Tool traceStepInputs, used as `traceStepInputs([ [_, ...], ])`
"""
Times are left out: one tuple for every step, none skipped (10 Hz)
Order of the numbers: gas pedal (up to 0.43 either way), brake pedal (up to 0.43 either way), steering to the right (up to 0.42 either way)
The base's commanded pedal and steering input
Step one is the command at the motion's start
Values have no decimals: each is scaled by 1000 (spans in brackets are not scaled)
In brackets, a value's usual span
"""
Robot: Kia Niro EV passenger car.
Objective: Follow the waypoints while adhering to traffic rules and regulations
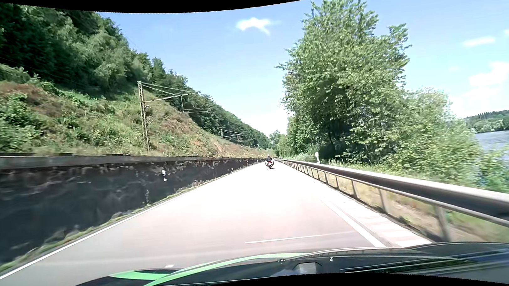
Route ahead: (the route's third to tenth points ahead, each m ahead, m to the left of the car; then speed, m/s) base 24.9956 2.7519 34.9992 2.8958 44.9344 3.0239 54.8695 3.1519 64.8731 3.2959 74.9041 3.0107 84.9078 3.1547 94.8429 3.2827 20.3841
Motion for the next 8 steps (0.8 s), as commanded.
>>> traceStepInputs([
  [228,0,-3],
  [228,0,-3],
  [228,0,-3],
  [220,0,-3],
  [209,0,-3],
  [209,0,-3],
  [209,0,-3],
  [209,0,-3],
])
